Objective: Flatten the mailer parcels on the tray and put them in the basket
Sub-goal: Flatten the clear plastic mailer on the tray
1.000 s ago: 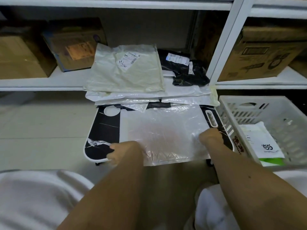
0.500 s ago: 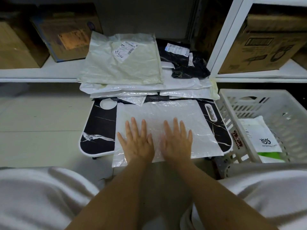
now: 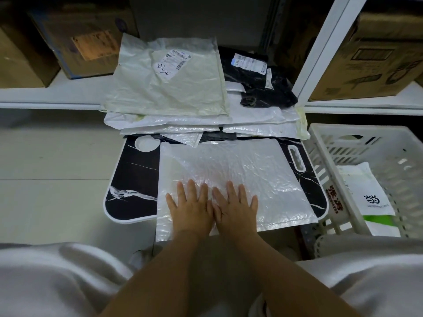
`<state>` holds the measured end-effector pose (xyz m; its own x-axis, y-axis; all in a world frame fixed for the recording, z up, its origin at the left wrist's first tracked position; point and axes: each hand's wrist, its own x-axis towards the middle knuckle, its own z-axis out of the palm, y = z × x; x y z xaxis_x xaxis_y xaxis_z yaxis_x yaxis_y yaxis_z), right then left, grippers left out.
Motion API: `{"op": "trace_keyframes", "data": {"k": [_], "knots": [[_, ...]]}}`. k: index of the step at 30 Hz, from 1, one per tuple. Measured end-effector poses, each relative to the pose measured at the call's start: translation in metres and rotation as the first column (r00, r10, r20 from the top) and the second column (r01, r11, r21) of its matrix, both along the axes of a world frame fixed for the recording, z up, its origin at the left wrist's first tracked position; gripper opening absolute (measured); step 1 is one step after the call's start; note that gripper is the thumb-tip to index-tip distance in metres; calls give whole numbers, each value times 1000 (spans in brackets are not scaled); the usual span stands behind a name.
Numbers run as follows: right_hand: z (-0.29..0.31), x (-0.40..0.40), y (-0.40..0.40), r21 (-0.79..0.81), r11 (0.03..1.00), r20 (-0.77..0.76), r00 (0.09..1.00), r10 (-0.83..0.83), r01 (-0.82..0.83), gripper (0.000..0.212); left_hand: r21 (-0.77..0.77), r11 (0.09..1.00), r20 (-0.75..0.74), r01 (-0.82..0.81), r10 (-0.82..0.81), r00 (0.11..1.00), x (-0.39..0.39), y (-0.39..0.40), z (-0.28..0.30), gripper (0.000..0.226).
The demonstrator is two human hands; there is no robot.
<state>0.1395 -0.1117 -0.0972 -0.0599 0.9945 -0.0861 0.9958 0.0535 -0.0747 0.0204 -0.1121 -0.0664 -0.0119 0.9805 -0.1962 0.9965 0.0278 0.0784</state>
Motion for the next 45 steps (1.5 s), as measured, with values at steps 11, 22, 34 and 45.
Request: {"op": "trace_keyframes", "data": {"k": [11, 22, 34, 45], "knots": [[14, -2, 41, -92, 994, -46, 997, 54, -58, 54, -47, 997, 21, 63, -62, 998, -12, 49, -2, 54], [28, -10, 67, 109, 994, -108, 994, 28, -16, 38, 173, 984, 24, 41, -46, 999, -3, 73, 6, 42], [16, 9, 101, -166, 984, -10, 998, -63, 61, 60, -149, 988, 41, -30, 36, 999, -7, 109, -6, 62], [33, 61, 112, -46, 973, 15, 975, -224, 224, 59, -17, 1000, 94, -2, 4, 996, 55, 107, -1, 60]]}}
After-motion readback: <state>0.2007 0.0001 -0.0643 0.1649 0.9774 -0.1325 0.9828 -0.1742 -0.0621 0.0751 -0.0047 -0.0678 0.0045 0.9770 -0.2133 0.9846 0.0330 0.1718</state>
